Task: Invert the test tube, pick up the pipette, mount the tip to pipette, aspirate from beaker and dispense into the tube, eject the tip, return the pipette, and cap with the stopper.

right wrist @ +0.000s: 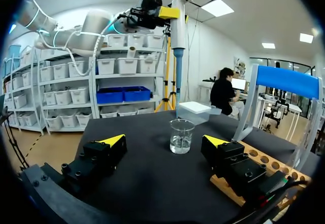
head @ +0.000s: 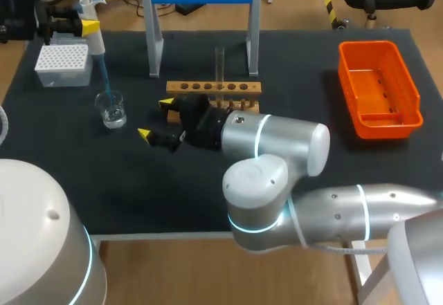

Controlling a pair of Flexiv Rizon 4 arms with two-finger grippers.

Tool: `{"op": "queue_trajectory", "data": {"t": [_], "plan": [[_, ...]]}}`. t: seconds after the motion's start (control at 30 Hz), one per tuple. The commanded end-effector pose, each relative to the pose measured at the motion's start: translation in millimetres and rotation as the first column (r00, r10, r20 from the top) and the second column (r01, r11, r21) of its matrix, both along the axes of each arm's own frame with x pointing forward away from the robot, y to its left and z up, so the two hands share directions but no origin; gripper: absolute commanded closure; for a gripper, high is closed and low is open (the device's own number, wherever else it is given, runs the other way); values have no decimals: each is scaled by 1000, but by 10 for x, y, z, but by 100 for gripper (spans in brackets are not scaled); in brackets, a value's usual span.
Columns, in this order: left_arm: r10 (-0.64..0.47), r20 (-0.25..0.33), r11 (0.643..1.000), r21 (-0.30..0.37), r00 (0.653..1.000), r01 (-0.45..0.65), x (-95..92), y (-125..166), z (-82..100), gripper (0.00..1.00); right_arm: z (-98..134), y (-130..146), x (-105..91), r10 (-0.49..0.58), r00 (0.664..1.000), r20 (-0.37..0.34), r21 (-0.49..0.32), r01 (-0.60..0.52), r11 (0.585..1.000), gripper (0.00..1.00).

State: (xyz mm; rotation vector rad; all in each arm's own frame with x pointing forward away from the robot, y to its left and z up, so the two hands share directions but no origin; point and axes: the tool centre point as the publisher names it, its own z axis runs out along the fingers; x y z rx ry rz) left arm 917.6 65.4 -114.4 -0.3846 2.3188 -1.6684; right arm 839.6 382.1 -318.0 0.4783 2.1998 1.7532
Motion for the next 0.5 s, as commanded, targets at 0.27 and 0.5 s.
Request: {"op": "queue_trajectory", "data": {"t": [0.27,0.5], "plan": [[-11,11,1000,-3,1000,11,208,94,-88,100,3,-2,2,2,1000,-2,-2,-2,1000,0],[-12,16,1000,-5,1000,12,310,155,-165,100,3,-2,2,2,1000,-2,-2,-2,1000,0]]}}
